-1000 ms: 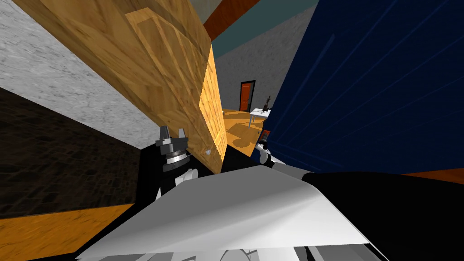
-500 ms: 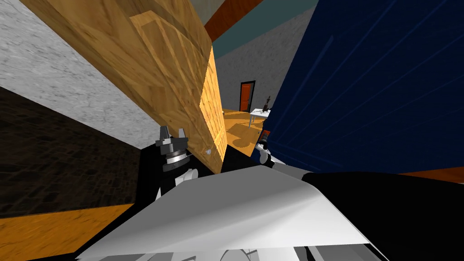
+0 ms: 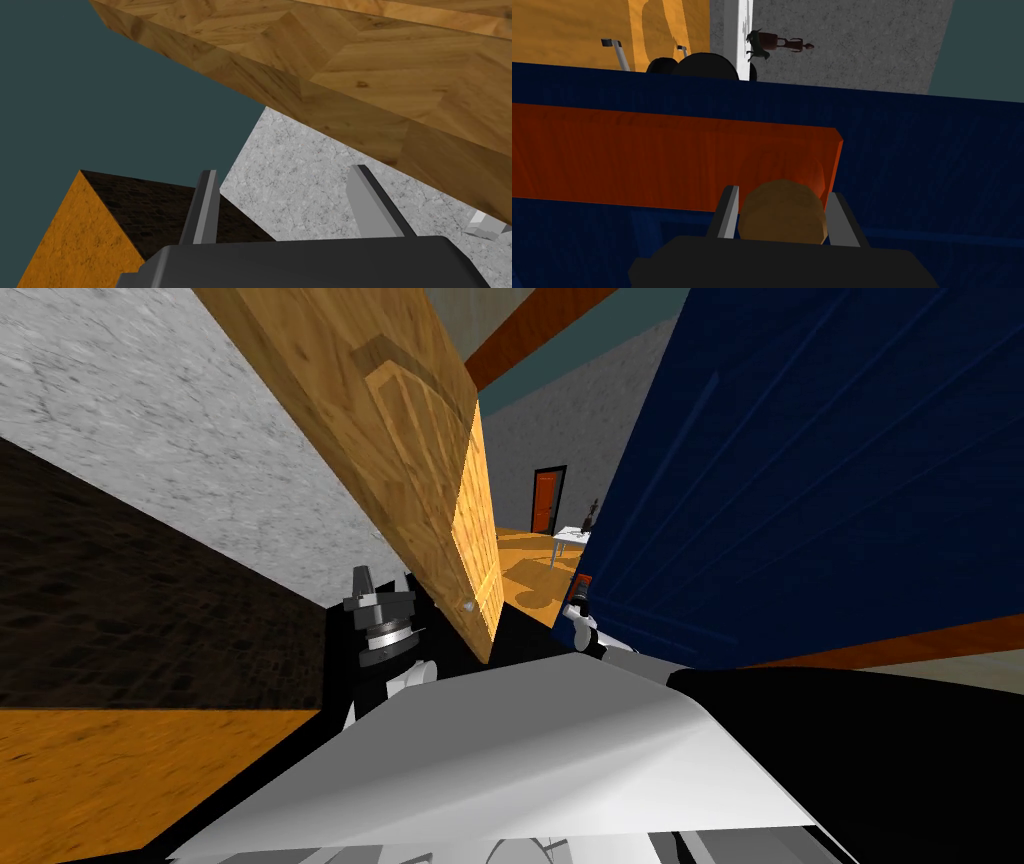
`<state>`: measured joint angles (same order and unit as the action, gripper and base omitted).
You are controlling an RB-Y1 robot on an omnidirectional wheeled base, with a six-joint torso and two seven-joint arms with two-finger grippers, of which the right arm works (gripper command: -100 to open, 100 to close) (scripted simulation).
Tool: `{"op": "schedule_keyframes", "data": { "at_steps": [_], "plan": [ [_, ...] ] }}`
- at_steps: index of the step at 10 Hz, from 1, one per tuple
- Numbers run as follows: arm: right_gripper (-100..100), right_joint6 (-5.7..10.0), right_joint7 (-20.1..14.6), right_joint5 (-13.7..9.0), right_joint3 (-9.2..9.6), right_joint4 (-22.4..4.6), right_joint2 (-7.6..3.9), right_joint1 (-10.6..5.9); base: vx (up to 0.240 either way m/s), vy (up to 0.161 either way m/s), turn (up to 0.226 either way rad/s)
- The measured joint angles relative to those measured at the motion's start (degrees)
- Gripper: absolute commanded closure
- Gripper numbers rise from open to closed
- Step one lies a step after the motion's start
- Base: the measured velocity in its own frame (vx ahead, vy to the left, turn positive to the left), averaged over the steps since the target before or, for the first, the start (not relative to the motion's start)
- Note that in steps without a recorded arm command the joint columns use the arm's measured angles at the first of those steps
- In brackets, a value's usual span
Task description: Pull the door open
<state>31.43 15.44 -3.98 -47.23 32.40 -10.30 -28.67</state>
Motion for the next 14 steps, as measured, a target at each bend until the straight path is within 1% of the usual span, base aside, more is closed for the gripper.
{"op": "schedule_keyframes", "data": {
  "at_steps": [1, 2, 3, 5, 7, 8, 9, 11, 12, 14],
  "plan": [
    [100, -0.38, -0.97, 0.15, 1.17, -0.40, -0.20, 0.14, -0.197, -0.007, 0.060],
    [100, -0.60, -1.69, 0.26, 2.19, -0.87, -0.42, -0.08, -0.195, -0.009, 0.069],
    [100, -1.17, -2.60, 0.43, 3.39, -0.27, -0.45, 0.20, -0.181, -0.012, 0.044],
    [100, -1.26, -4.24, 0.69, 5.45, -1.06, -0.99, -0.02, -0.130, -0.006, 0.039],
    [100, -1.50, -4.75, 0.82, 6.12, -0.98, -0.86, 0.15, -0.173, -0.007, 0.065],
    [100, -1.45, -5.24, 0.94, 6.77, -1.10, -1.10, -0.12, -0.234, -0.022, 0.093],
    [100, -2.15, -5.74, 1.11, 7.55, 0.28, -0.72, 0.34, -0.222, -0.015, 0.075],
    [100, -1.80, -7.18, 1.54, 9.46, -0.80, -1.09, 0.25, -0.259, 0.002, 0.079],
    [100, -1.88, -7.89, 1.73, 10.48, -0.84, -1.14, 0.28, -0.248, -0.013, 0.076],
    [100, -1.13, -9.28, 2.09, 12.33, -3.04, -1.69, -0.33, -0.196, -0.020, 0.059]
  ]
}}
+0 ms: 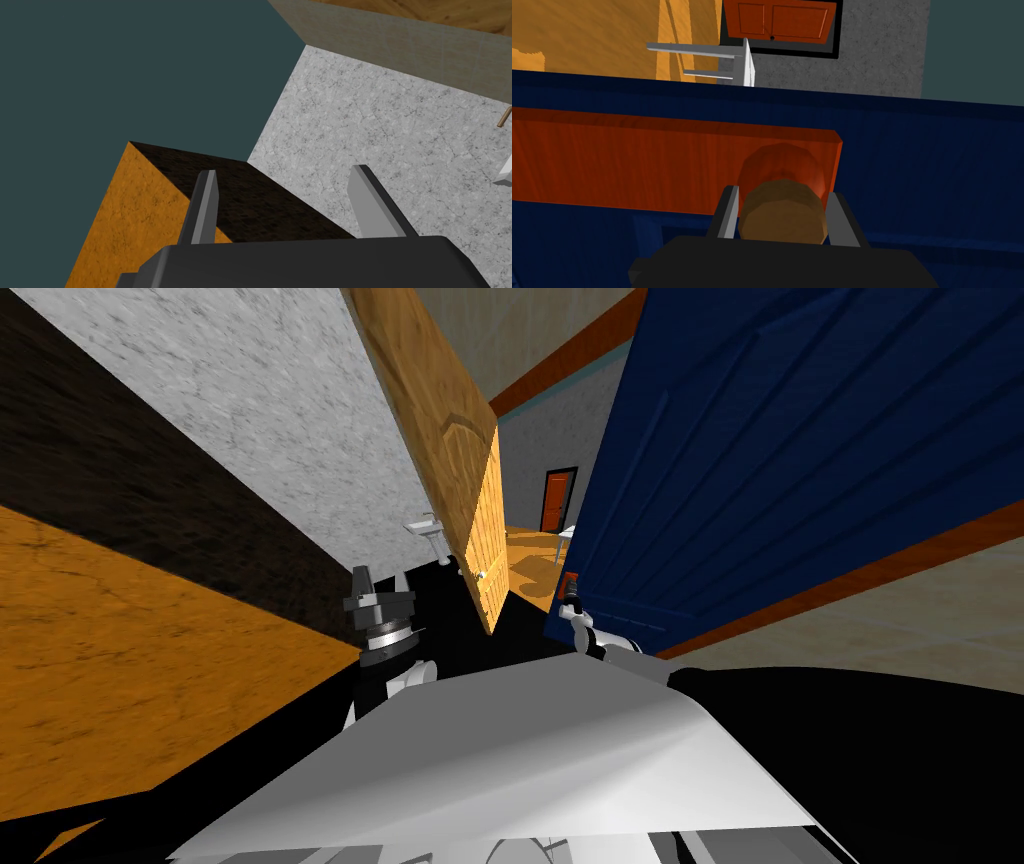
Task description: Pull the door open
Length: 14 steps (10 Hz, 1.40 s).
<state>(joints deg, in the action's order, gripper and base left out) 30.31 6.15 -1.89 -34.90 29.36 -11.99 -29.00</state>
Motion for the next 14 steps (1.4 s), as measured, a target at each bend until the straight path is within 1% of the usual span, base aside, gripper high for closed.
{"op": "schedule_keyframes", "data": {
  "at_steps": [1, 2, 3, 4, 6, 7, 8, 9, 10, 11, 13, 14],
  "plan": [
    [100, -0.51, -0.39, 0.14, 0.53, 0.88, 0.40, 0.48, -0.057, 0.008, 0.013],
    [100, -0.76, -0.43, 0.18, 0.63, 0.91, 0.60, 0.66, -0.153, -0.020, 0.063],
    [100, -0.68, -0.74, 0.26, 1.02, 0.87, 0.45, 0.56, -0.211, -0.055, 0.093],
    [100, -0.95, -1.16, 0.40, 1.58, 1.80, 0.63, 0.77, -0.211, -0.023, 0.098],
    [100, -1.00, -2.10, 0.76, 2.88, 1.84, 0.41, 0.70, -0.218, -0.016, 0.084],
    [100, -0.78, -2.69, 0.92, 3.61, 1.19, 0.17, 0.49, -0.206, -0.026, 0.083],
    [100, -0.20, -3.15, 1.07, 4.22, -0.30, -0.17, -0.09, -0.192, -0.031, 0.080],
    [100, 0.24, -3.73, 1.23, 4.93, -1.20, -0.42, -0.34, -0.134, -0.031, 0.041],
    [100, -0.27, -4.06, 1.37, 5.38, -0.01, 0.03, 0.31, -0.202, -0.038, 0.086],
    [100, -1.19, -4.64, 1.56, 6.14, 1.79, 0.25, 0.92, -0.213, -0.073, 0.095],
    [100, -0.58, -5.50, 1.81, 7.25, 0.40, -0.09, -0.02, -0.154, -0.045, 0.059],
    [100, -0.64, -5.57, 1.87, 7.42, 0.27, 0.10, 0.02, -0.164, 0.021, 0.089]
  ]
}}
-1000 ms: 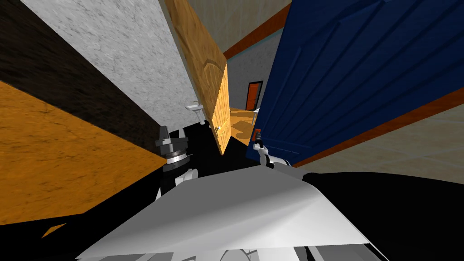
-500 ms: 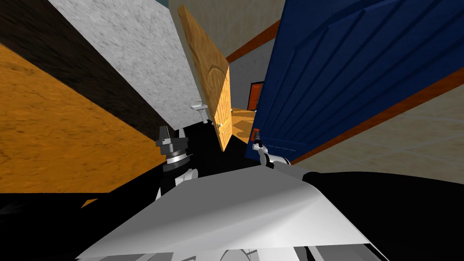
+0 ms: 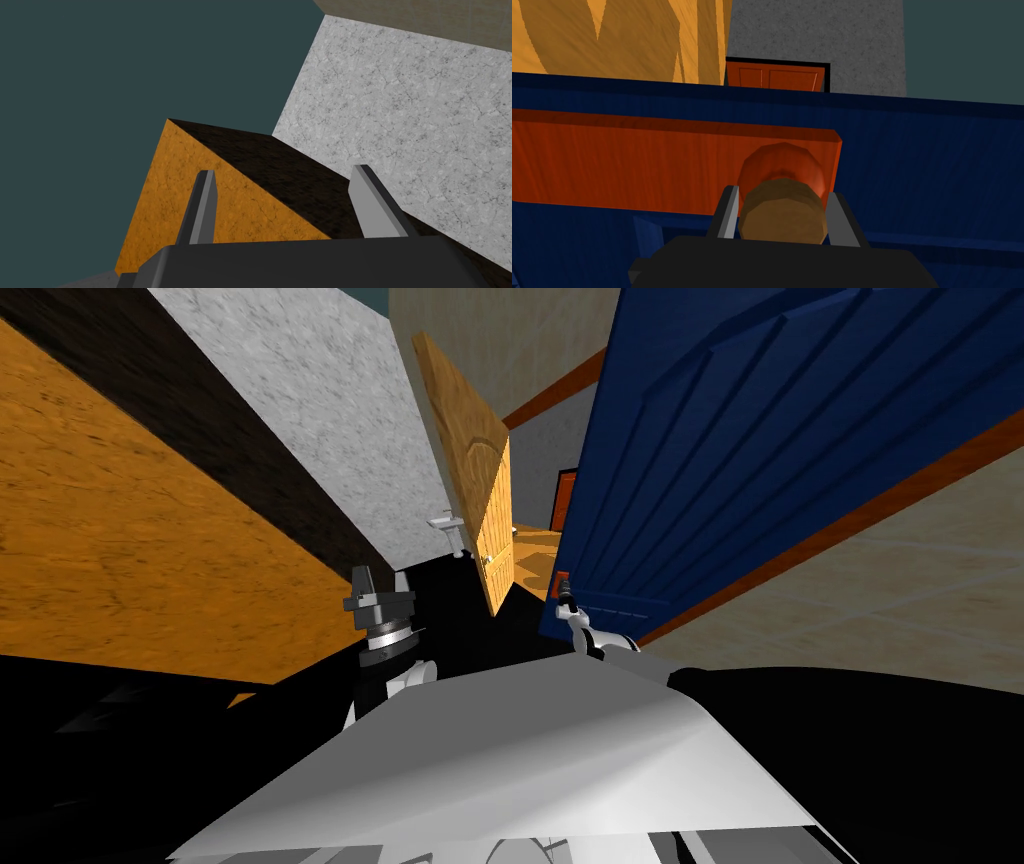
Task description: Pull the door open
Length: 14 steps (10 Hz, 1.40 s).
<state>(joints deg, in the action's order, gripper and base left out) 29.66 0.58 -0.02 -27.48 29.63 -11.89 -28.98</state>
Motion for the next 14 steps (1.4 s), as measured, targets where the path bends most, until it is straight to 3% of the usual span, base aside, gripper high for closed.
{"op": "schedule_keyframes", "data": {
  "at_steps": [4, 6, 9, 14],
  "plan": [
    [100, 0.22, -1.60, 0.52, 1.80, -0.17, -0.46, -0.14, -0.200, -0.044, 0.091],
    [100, -0.26, -2.62, 0.96, 3.14, 1.08, -0.29, 0.52, -0.229, -0.065, 0.097],
    [100, 0.42, -4.24, 1.51, 4.99, -0.68, -0.77, -0.02, -0.199, -0.050, 0.079],
    [100, 0.63, -5.58, 2.01, 6.51, -0.67, -0.82, -0.23, -0.149, -0.039, 0.071]
  ]
}}
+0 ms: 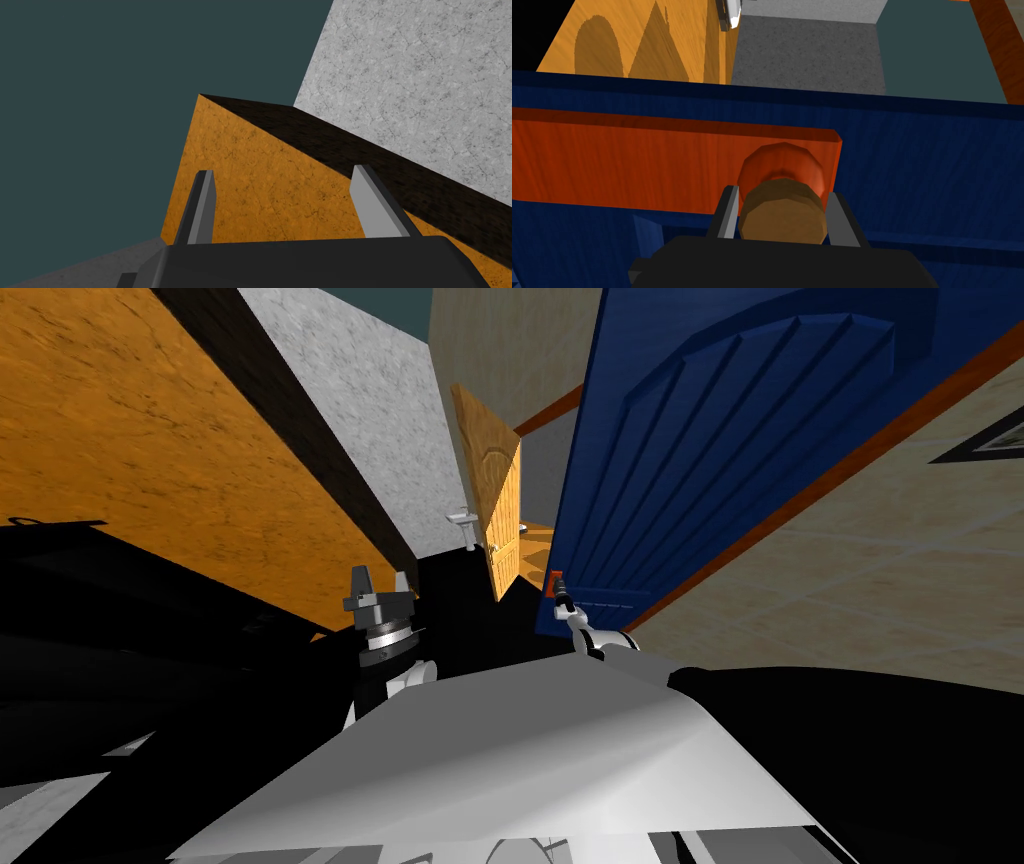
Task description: Pull the door open
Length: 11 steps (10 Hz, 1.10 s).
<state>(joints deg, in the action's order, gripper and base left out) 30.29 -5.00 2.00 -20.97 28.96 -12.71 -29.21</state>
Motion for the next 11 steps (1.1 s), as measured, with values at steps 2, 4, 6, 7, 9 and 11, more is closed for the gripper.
{"op": "schedule_keyframes", "data": {
  "at_steps": [2, 4, 6, 7, 9, 11],
  "plan": [
    [100, 0.12, -0.88, 0.38, 1.00, -0.10, -0.25, 0.06, -0.157, -0.033, 0.072],
    [100, -0.24, -1.76, 0.74, 1.96, 0.73, -0.08, 0.62, -0.176, -0.096, 0.094],
    [100, -0.26, -2.79, 1.15, 3.14, 0.95, -0.16, 0.54, -0.196, -0.090, 0.111],
    [100, -0.14, -3.33, 1.37, 3.73, 0.74, -0.29, 0.34, -0.206, -0.054, 0.068],
    [100, 0.45, -3.97, 1.67, 4.50, -0.15, -0.46, -0.09, -0.135, -0.026, 0.030],
    [100, 0.45, -4.30, 1.83, 4.93, -0.55, -0.44, 0.01, -0.137, -0.041, 0.061]
  ]
}}
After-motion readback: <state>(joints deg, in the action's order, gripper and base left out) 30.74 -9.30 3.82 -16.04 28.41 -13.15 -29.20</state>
